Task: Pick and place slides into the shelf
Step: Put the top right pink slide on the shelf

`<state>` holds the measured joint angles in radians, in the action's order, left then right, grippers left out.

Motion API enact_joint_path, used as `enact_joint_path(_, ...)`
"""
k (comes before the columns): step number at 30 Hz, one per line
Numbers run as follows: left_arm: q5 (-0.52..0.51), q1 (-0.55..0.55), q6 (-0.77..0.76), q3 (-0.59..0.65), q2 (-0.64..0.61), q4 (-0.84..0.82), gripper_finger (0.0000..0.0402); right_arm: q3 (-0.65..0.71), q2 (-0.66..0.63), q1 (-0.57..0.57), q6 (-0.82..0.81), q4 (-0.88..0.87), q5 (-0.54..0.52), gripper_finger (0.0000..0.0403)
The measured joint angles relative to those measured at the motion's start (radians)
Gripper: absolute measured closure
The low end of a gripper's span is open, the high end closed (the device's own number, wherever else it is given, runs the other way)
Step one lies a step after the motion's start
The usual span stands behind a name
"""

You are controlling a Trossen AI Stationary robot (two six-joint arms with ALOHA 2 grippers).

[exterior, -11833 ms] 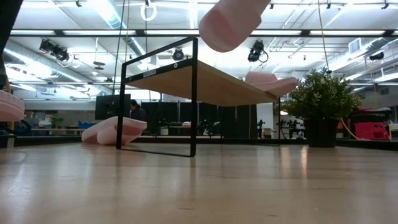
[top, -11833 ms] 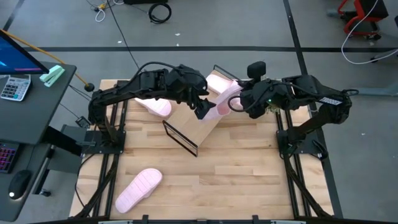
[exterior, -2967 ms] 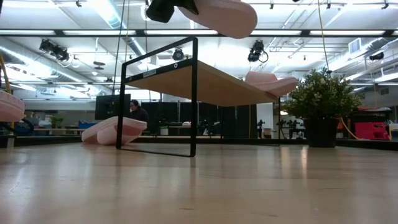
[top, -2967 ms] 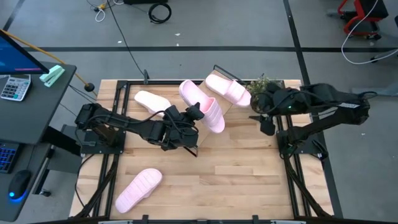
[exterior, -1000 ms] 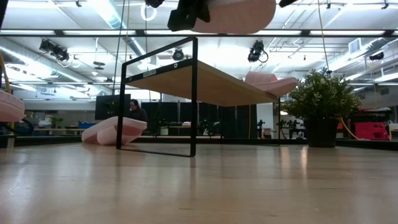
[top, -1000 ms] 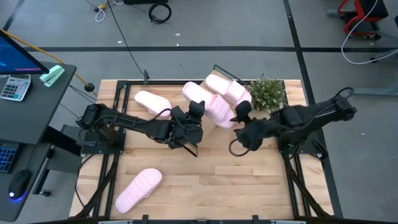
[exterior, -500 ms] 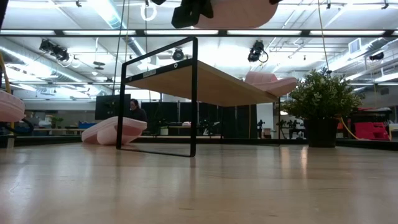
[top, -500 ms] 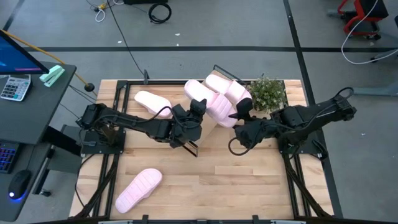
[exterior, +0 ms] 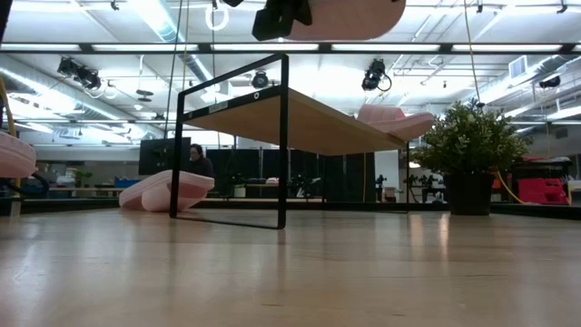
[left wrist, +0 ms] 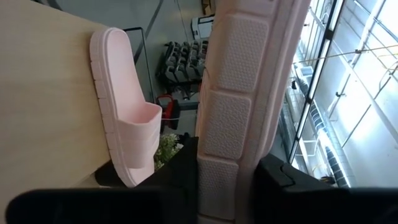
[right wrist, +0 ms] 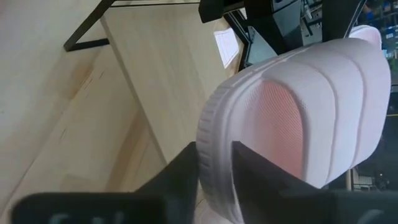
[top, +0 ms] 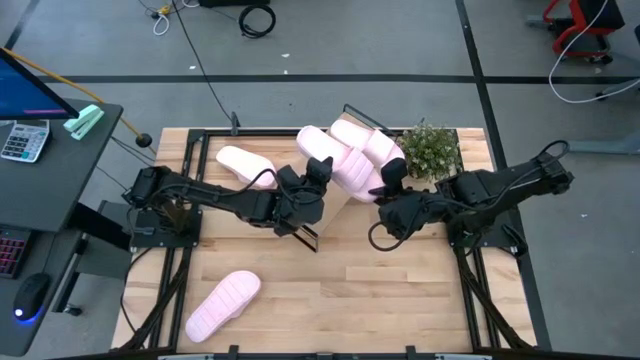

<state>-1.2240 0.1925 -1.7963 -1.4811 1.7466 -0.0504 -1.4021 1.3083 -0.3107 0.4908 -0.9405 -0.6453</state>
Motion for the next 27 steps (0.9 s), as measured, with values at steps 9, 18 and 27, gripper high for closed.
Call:
enact_joint_path(9,0.005,0.0,0.011,0.0,0.0,0.0,0.0285,0.0,0.0,0.0,0.0,-0.004,-0.003,0.0369)
enact_joint_path(18,0.018,0.002,0.067,0.0,-0.038,-0.005,0.0265,-0.002,-0.001,0.0,-0.014,-0.023,-0.019,0.0369)
enact_joint_path(27,0.026,0.014,0.107,0.0,-0.041,-0.051,0.0197,-0.001,-0.024,0.001,-0.019,-0.042,-0.056,0.037)
